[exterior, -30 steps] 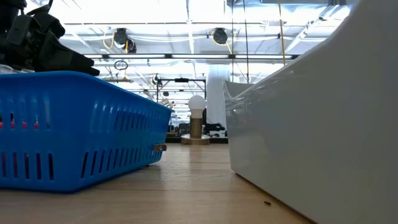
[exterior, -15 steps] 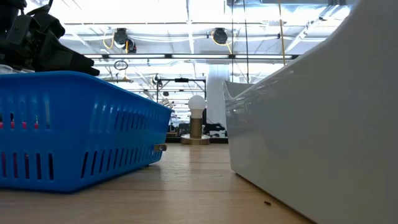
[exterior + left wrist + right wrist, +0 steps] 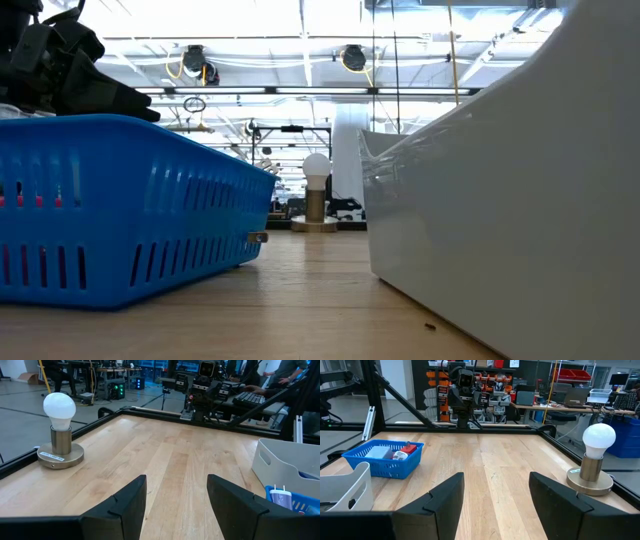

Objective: Pick & Place Office items
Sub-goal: Return to Home Position

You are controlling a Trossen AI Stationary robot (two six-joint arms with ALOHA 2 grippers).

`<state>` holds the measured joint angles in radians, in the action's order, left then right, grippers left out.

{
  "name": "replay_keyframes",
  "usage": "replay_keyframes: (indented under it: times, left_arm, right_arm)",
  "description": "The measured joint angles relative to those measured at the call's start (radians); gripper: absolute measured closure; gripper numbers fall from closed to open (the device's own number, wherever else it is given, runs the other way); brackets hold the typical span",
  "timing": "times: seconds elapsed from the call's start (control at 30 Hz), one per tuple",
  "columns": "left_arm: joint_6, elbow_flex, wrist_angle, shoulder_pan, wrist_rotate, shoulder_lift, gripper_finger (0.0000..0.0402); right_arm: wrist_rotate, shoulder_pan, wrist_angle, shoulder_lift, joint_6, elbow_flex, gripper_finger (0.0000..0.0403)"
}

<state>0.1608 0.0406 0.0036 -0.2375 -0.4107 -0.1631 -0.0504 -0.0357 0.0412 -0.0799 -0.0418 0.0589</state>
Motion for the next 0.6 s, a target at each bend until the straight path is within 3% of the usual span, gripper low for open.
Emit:
replay_keyframes:
  times: [0.6]
  left_arm:
    - [0.000,0.000,0.000,0.000,0.000,0.000,0.0190]
  right_arm:
    - [0.000,0.000,0.000,0.000,0.000,0.000,0.0185]
